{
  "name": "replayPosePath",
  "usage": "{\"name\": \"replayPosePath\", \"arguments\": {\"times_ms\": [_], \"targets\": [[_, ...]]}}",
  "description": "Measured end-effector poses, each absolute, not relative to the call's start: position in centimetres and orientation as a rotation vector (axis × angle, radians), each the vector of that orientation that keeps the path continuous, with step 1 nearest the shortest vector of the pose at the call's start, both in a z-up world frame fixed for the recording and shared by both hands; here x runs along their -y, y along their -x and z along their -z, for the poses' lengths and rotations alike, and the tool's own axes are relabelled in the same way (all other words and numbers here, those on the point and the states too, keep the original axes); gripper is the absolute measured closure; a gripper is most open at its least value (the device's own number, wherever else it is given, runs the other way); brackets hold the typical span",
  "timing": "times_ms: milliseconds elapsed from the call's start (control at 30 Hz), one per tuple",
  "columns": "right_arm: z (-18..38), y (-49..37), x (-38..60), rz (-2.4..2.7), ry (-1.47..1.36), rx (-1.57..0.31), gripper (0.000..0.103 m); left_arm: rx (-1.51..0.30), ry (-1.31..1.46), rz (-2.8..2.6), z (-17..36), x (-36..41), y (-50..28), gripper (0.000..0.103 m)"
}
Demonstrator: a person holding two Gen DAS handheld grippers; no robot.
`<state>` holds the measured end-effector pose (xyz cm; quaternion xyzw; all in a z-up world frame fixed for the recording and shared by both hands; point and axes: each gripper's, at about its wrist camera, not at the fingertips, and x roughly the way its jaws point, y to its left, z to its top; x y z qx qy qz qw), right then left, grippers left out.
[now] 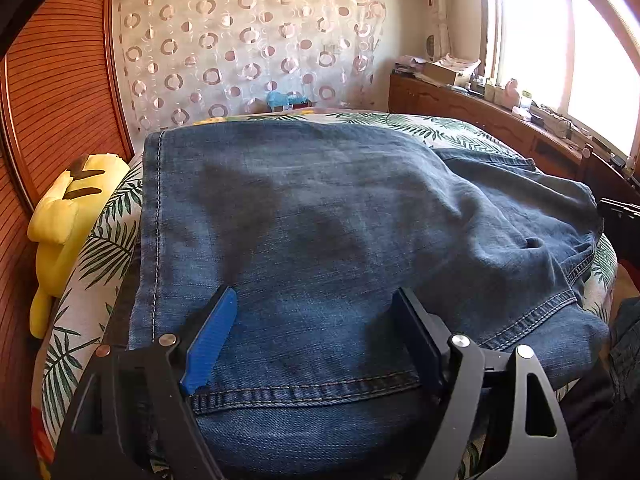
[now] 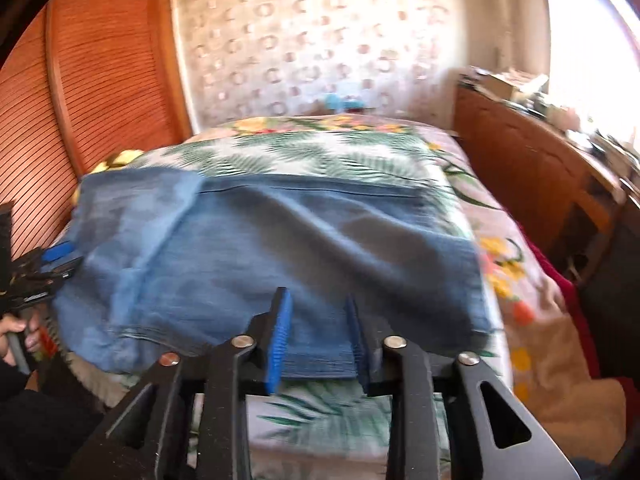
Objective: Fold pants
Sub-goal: 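Grasp the jeans hem corner with the right tool, then lift the hem with the right tool and fold it over the jeans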
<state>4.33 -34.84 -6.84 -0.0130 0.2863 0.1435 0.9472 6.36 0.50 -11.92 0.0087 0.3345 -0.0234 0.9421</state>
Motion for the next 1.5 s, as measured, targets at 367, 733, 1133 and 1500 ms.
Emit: {"name": "replayPosePath", "arguments": {"times_ms": [367,733,1133,1500], "targets": [[7.2,-5.2,39.7,-0.14,-0.034,-0.589,0.051,-0.677,0.019,0.07,10.7,-0.6,-5.6,0.023],[8.1,-8.0,38.9,-0.131,-0.05,-0.676,0.05,-0.638,-0.002,0.123,8.7,1.6,-4.8,0.023],[8.2,-8.0,39.0,-0.152,-0.042,-0.691,0.05,-0.625,0.0,0.143,8.0,2.8,-4.3,0.023],[7.2,-8.1,38.2,-0.207,0.006,-0.656,0.092,-0.622,0.009,0.131,7.9,2.4,-4.1,0.023]]}}
